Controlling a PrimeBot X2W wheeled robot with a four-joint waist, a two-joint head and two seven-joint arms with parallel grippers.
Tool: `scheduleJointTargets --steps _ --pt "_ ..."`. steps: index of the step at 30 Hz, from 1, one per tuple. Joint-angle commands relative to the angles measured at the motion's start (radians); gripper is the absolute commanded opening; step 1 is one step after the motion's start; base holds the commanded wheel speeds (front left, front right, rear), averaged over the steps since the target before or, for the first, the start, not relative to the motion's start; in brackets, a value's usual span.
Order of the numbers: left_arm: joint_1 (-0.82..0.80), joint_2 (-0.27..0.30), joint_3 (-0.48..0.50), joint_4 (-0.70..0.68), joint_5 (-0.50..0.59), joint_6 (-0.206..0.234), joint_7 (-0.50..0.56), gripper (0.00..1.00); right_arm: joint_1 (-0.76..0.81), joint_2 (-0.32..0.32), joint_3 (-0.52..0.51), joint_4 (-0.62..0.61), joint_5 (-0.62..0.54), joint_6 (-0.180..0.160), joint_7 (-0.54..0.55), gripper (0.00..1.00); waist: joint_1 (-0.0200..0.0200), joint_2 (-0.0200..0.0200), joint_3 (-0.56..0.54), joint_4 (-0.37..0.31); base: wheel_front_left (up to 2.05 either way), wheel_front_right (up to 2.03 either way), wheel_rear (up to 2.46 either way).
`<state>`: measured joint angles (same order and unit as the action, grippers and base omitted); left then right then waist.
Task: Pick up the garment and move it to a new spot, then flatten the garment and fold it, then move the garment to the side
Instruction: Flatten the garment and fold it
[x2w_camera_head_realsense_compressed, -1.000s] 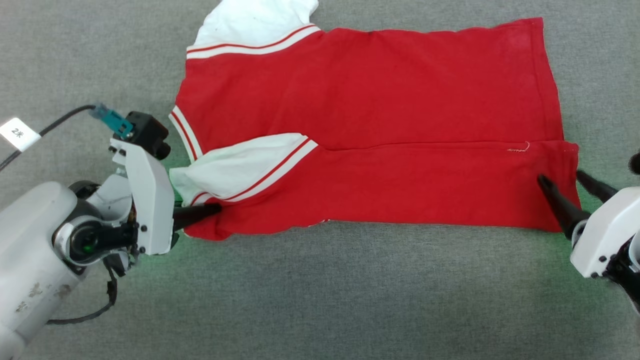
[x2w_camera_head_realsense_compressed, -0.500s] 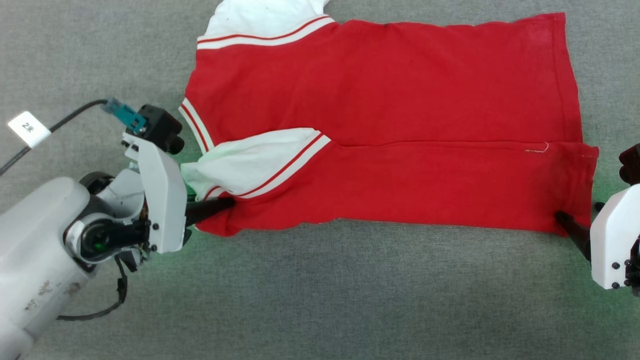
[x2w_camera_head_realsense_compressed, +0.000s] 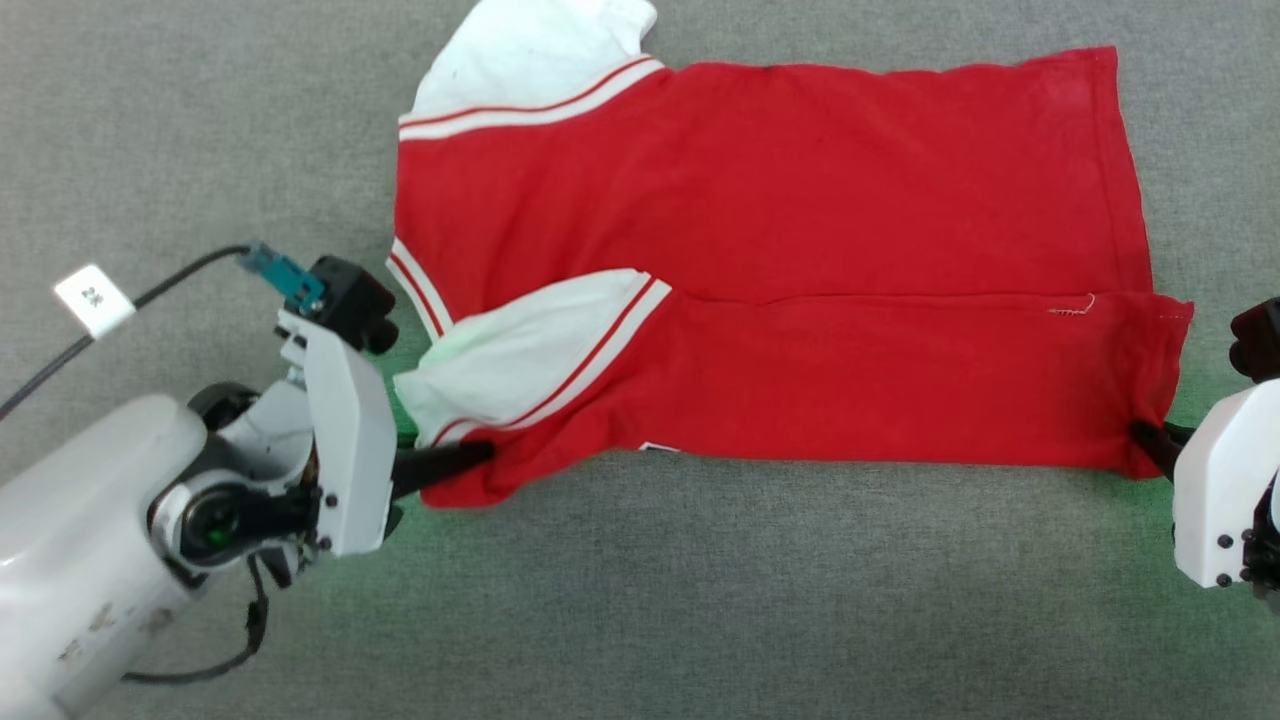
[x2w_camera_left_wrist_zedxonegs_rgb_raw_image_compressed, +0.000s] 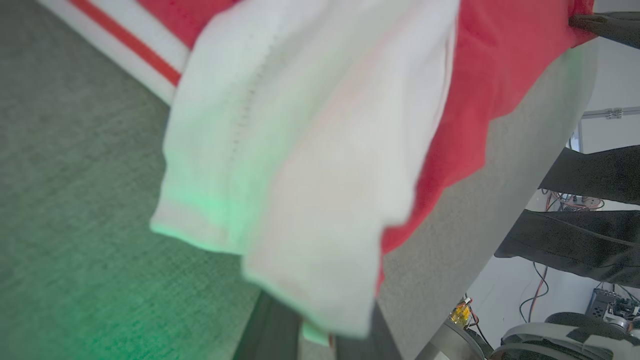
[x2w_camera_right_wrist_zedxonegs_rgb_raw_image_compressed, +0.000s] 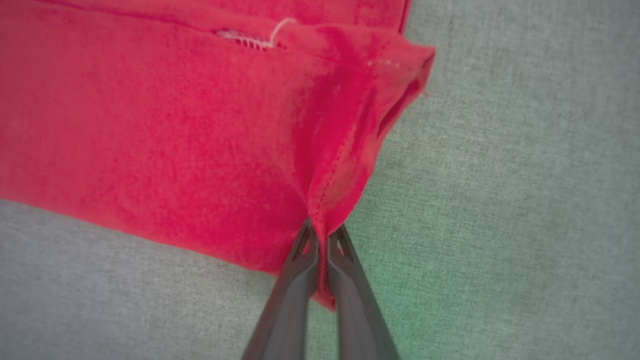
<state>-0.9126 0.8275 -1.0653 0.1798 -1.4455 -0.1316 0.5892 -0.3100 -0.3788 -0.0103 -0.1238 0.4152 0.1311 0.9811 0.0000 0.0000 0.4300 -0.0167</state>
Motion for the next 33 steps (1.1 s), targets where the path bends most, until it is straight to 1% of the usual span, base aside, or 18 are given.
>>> scheduleJointTargets --steps 1,6,13,18,22,23,24,25,26,27,29,33 --pt "0.036 0.011 -0.020 -0.003 -0.004 0.003 0.012 0.00 0.018 -0.008 -0.003 0.001 0.005 -0.001 0.001 0.00 0.0000 0.0000 -0.006 0.003 0.00 0.00 0.00" --pt "0.047 0.062 -0.015 -0.060 -0.013 0.003 -0.008 0.00 0.045 -0.022 -0.011 -0.016 0.018 -0.001 0.019 0.00 0.0000 0.0000 -0.017 0.008 0.00 0.00 0.00" --pt "0.090 0.126 -0.030 -0.155 -0.009 0.003 -0.034 0.00 0.110 -0.052 -0.034 -0.076 0.041 -0.001 0.046 0.00 0.0000 0.0000 -0.034 0.012 0.00 0.00 0.00" --pt "0.120 0.153 -0.033 -0.207 -0.017 0.003 -0.063 0.00 0.154 -0.057 -0.059 -0.112 0.049 -0.001 0.066 0.00 0.0000 0.0000 -0.037 0.016 0.00 0.00 0.00" --pt "0.129 0.155 -0.030 -0.206 -0.015 0.003 -0.085 0.00 0.169 -0.045 -0.067 -0.127 0.045 -0.001 0.056 0.00 0.0000 0.0000 -0.041 0.017 0.00 0.00 0.00" --pt "0.132 0.151 -0.028 -0.201 -0.012 0.003 -0.095 0.00 0.170 -0.043 -0.068 -0.129 0.039 -0.001 0.045 0.26 0.0000 0.0000 -0.046 0.017 0.00 0.00 0.00" --pt "0.136 0.146 -0.026 -0.197 -0.011 0.003 -0.106 0.24 0.170 -0.038 -0.072 -0.131 0.034 -0.001 0.031 0.67 0.0000 0.0000 -0.050 0.018 0.00 0.00 0.00" --pt "0.141 0.141 -0.026 -0.193 -0.015 0.003 -0.114 0.36 0.169 -0.031 -0.076 -0.131 0.031 -0.001 0.017 1.00 0.0000 0.0000 -0.056 0.018 0.00 0.00 0.00" --pt "0.144 0.138 -0.025 -0.191 -0.014 0.003 -0.126 0.84 0.169 -0.024 -0.080 -0.131 0.028 -0.001 0.004 1.00 0.0000 0.0000 -0.063 0.019 0.00 0.00 0.00" --pt "0.150 0.138 -0.022 -0.187 -0.015 0.003 -0.140 1.00 0.172 -0.016 -0.086 -0.133 0.027 -0.001 -0.008 1.00 0.0000 0.0000 -0.070 0.020 0.00 0.00 0.00" --pt "0.168 0.136 -0.017 -0.184 -0.013 0.003 -0.178 1.00 0.175 0.005 -0.104 -0.141 0.030 -0.001 -0.034 1.00 0.0000 0.0000 -0.086 0.024 0.00 0.00 0.00" --pt "0.224 0.121 0.018 -0.161 -0.017 0.014 -0.315 1.00 0.177 0.036 -0.117 -0.175 0.023 -0.001 -0.105 1.00 0.0000 0.0000 -0.114 0.035 0.00 0.00 0.00"
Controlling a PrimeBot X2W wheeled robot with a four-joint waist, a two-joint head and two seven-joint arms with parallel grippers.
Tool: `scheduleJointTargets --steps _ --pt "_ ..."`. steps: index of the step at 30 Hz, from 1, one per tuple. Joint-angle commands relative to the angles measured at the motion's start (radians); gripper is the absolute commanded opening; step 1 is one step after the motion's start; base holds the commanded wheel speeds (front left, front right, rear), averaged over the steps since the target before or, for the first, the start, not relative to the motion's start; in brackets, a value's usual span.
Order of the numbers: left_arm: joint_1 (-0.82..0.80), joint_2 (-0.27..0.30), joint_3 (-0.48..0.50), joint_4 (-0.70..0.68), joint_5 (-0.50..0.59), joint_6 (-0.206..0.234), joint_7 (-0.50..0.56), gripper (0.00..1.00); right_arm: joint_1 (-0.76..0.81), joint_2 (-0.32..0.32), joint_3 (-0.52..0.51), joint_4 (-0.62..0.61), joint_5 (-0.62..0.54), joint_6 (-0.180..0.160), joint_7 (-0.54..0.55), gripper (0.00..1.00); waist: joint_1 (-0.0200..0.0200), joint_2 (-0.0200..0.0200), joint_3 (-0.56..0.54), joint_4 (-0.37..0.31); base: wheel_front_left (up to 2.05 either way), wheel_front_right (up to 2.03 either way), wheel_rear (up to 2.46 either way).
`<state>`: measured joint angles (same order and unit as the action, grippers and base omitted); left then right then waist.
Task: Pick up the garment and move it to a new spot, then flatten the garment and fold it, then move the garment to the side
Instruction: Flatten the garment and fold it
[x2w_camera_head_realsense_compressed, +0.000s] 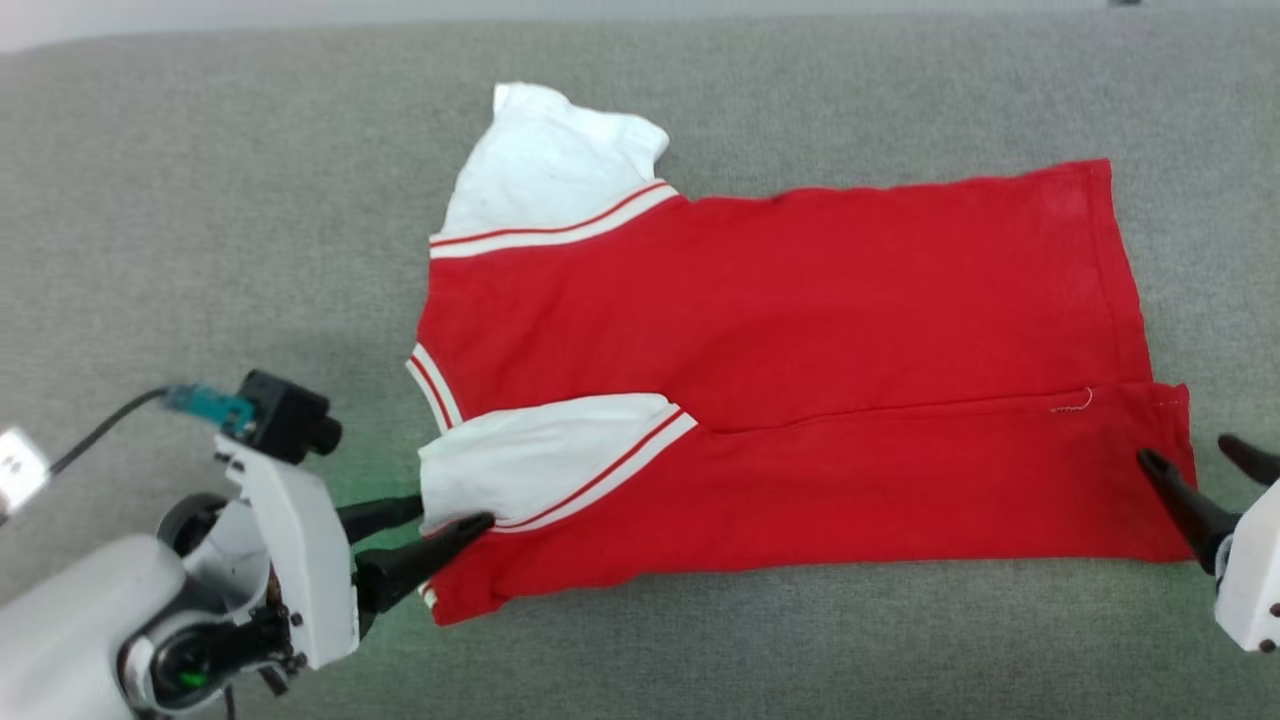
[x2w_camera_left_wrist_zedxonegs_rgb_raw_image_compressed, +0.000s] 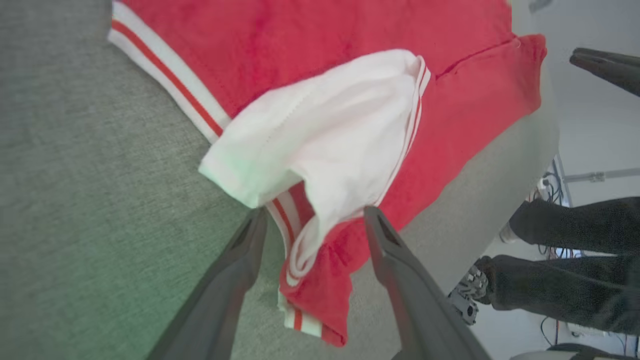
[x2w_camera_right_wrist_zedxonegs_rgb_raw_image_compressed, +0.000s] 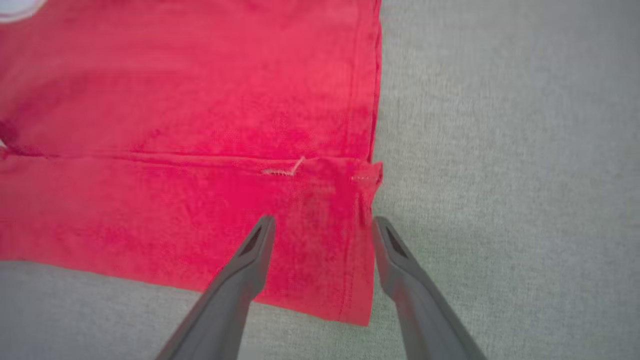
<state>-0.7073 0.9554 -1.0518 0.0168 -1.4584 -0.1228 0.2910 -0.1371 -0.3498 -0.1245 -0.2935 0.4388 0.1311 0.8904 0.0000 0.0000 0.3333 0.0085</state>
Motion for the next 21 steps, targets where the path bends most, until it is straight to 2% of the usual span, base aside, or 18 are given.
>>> scheduleJointTargets --steps 1,6,12,15,18,21 --pt "0.034 -0.010 0.016 0.009 -0.005 0.013 -0.060 1.00 0.002 0.015 -0.005 -0.014 -0.008 -0.001 -0.041 1.00 0.0000 0.0000 -0.023 0.014 0.00 0.00 0.00" --pt "0.112 -0.036 0.052 0.035 0.036 0.054 -0.261 1.00 -0.018 0.071 -0.014 -0.016 -0.068 -0.001 -0.232 1.00 0.0000 0.0000 -0.045 0.035 0.00 0.00 0.00" --pt "0.171 -0.093 0.090 0.081 0.108 0.119 -0.485 1.00 -0.017 0.162 0.002 0.057 -0.146 0.000 -0.526 1.00 0.0000 0.0000 -0.057 0.054 0.00 0.00 0.00" --pt "0.180 -0.127 0.130 0.101 0.155 0.154 -0.540 1.00 -0.018 0.201 0.004 0.107 -0.168 0.000 -0.635 1.00 0.0000 0.0000 -0.055 0.053 0.00 0.00 0.00" --pt "0.184 -0.145 0.168 0.117 0.203 0.176 -0.552 1.00 -0.028 0.228 -0.006 0.135 -0.175 -0.001 -0.699 1.00 0.0000 0.0000 -0.053 0.048 0.00 0.00 0.00" --pt "0.172 -0.181 0.266 0.124 0.292 0.197 -0.555 1.00 -0.041 0.251 0.005 0.160 -0.196 -0.001 -0.789 1.00 0.0000 0.0000 -0.048 0.027 0.00 0.00 0.00"
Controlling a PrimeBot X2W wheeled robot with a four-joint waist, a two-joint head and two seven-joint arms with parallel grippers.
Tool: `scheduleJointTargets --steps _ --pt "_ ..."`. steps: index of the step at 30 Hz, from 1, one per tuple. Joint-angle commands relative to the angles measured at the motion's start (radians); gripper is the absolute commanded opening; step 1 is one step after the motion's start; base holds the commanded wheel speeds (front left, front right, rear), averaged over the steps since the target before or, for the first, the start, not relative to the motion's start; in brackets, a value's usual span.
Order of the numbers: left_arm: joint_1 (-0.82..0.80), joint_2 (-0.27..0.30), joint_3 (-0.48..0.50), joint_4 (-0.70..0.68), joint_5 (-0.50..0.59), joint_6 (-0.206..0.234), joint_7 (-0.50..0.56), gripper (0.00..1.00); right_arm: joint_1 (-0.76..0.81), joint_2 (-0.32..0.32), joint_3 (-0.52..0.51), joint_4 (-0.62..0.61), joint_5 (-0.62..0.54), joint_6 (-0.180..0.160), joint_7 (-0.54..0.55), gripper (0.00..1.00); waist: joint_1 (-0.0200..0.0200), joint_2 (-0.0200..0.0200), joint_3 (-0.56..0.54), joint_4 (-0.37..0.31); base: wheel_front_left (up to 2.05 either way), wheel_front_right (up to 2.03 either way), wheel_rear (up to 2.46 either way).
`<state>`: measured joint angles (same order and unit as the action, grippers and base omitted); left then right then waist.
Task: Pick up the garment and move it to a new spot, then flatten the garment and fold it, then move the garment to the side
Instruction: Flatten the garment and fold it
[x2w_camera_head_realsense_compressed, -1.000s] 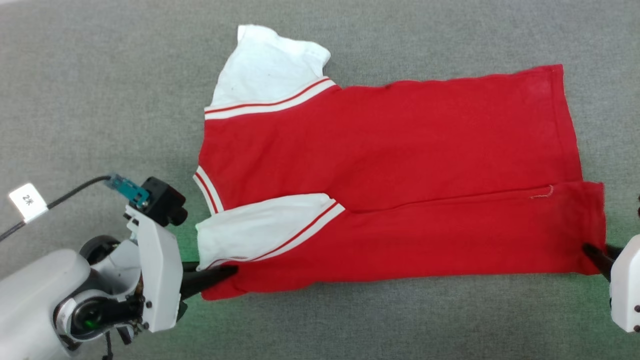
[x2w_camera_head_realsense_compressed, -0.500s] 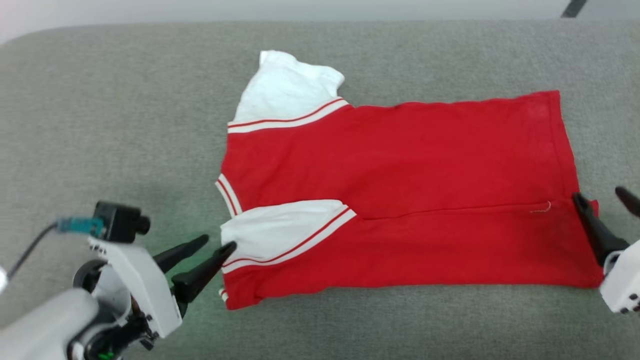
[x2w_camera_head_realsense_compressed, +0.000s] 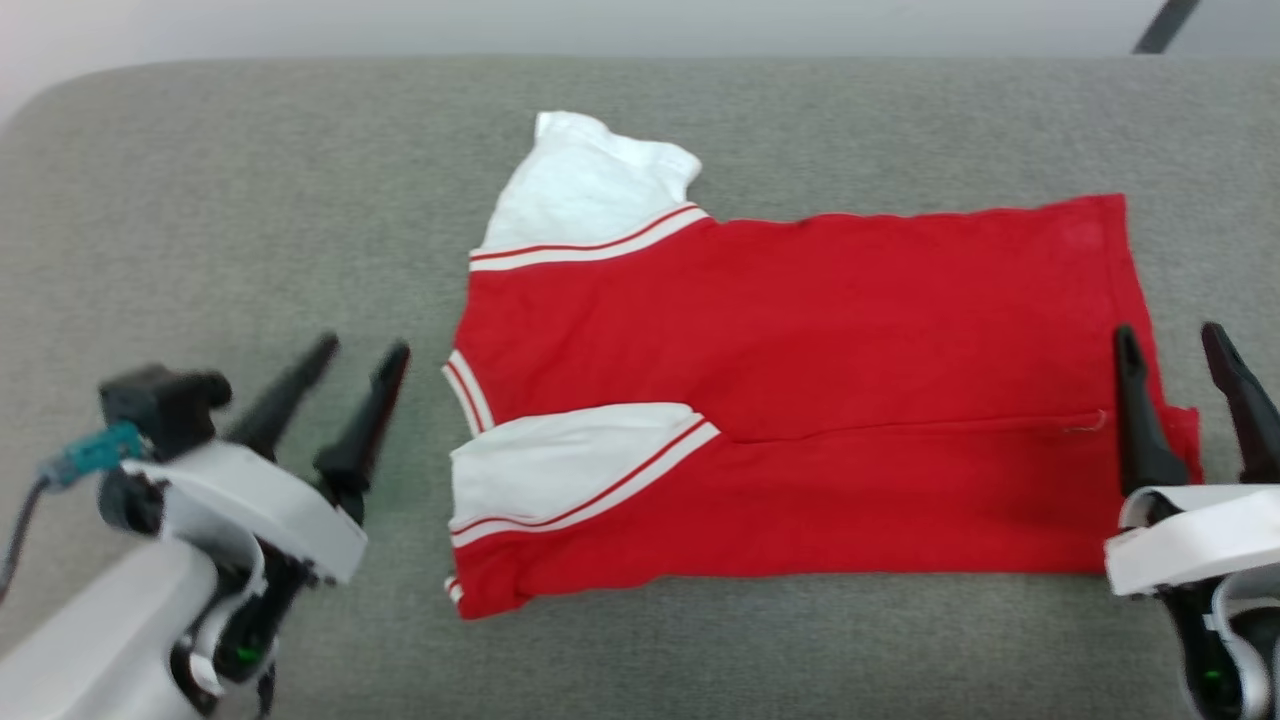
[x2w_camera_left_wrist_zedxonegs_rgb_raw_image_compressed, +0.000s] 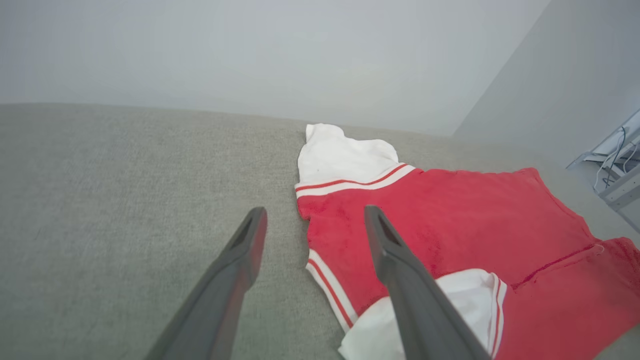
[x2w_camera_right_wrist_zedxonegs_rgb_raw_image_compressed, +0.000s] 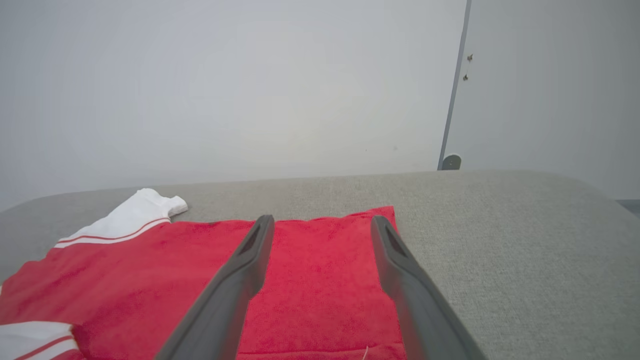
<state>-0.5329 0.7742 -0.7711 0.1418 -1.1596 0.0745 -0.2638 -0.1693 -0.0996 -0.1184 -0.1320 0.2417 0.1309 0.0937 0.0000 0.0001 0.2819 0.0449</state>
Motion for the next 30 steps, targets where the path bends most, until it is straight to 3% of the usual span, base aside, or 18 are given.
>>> scheduleJointTargets --steps 1,6,13,18,25,30 --pt "-0.002 -0.008 0.016 -0.001 0.030 -0.002 0.001 1.00 -0.009 0.007 0.006 0.005 -0.005 0.000 -0.022 1.00 0.0000 -0.0001 0.005 -0.020 0.00 0.00 0.00" --pt "-0.064 -0.008 0.109 0.040 0.144 -0.036 0.001 1.00 -0.023 0.025 0.069 0.030 -0.040 0.000 -0.128 1.00 0.0000 -0.0001 0.020 -0.097 0.00 0.00 0.00" --pt "-0.292 0.022 0.129 0.220 0.176 -0.112 0.087 1.00 -0.038 0.043 0.159 0.050 -0.072 0.000 -0.225 1.00 0.0000 -0.0001 0.064 -0.235 0.00 0.00 0.00" --pt "-0.469 0.033 0.090 0.377 0.224 -0.171 0.192 1.00 -0.048 0.049 0.215 0.050 -0.056 0.000 -0.275 1.00 0.0000 -0.0001 0.106 -0.325 0.00 0.00 0.00" --pt "-0.665 0.037 -0.001 0.566 0.225 -0.205 0.429 1.00 -0.040 0.051 0.280 0.030 -0.014 0.000 -0.314 1.00 0.0000 -0.0001 0.161 -0.412 0.00 0.00 0.00" --pt "-0.742 0.057 -0.094 0.599 0.135 -0.206 0.721 1.00 -0.039 0.051 0.302 0.026 0.000 0.000 -0.322 1.00 0.0000 -0.0001 0.188 -0.443 0.00 0.00 0.00"
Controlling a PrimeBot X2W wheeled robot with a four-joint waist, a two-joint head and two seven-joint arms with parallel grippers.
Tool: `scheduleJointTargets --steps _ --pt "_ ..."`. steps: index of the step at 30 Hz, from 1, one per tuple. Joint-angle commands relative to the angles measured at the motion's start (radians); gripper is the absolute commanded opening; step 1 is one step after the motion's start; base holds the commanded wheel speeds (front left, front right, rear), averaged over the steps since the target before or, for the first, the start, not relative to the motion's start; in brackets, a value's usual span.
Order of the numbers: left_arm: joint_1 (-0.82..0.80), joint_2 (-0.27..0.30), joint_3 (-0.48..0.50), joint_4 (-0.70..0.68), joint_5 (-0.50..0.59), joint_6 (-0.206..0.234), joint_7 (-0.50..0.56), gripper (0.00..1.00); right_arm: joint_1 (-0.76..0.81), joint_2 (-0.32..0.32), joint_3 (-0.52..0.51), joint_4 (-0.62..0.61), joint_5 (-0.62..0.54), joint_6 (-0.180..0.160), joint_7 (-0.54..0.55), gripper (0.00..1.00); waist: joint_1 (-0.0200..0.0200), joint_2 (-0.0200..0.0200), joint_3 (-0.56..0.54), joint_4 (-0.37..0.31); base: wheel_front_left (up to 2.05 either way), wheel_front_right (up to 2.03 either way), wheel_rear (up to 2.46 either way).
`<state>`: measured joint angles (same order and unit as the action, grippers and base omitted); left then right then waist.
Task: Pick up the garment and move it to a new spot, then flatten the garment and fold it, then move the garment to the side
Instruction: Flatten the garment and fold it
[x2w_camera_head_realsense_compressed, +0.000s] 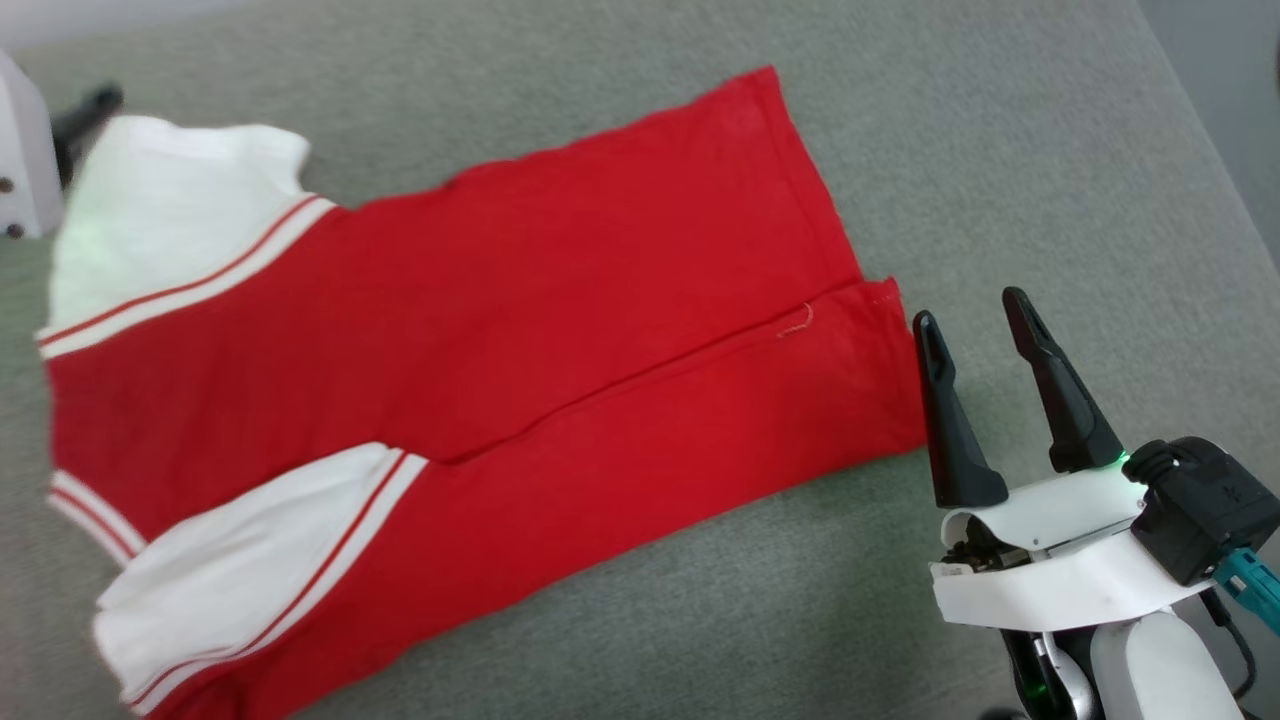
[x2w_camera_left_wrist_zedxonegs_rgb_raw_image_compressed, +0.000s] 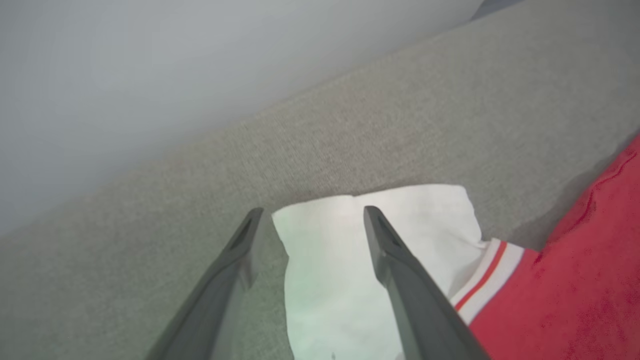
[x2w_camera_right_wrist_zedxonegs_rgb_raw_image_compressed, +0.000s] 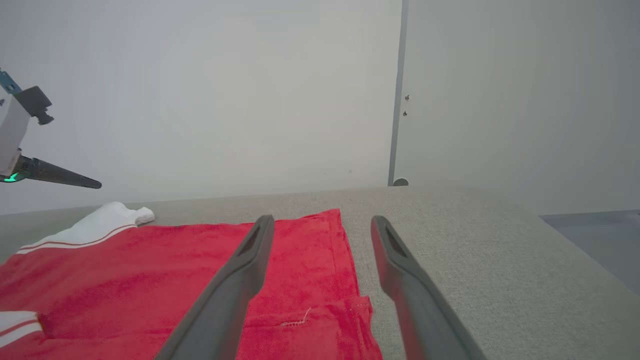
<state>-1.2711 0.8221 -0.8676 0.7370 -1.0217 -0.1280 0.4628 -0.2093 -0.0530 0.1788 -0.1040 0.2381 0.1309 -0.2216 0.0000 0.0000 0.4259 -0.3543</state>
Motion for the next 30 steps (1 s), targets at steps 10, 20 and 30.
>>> scheduleJointTargets --steps 10,20,30 --pt "-0.101 0.085 -0.077 0.010 -0.107 -0.003 0.303 1.00 -0.022 0.004 0.037 -0.002 0.013 0.000 -0.001 1.00 0.0000 0.0000 0.082 -0.080 0.00 0.00 0.00" --pt "-0.070 0.109 -0.137 -0.036 -0.161 -0.003 0.337 0.51 -0.016 0.004 0.037 -0.026 0.006 0.000 0.011 1.00 0.0000 0.0000 0.118 -0.091 0.00 0.00 0.00" --pt "-0.116 0.094 -0.161 -0.097 -0.212 -0.004 0.310 0.00 -0.257 -0.022 0.060 -0.071 -0.088 -0.001 0.255 1.00 0.0000 0.0000 0.142 -0.045 0.00 0.00 0.00"
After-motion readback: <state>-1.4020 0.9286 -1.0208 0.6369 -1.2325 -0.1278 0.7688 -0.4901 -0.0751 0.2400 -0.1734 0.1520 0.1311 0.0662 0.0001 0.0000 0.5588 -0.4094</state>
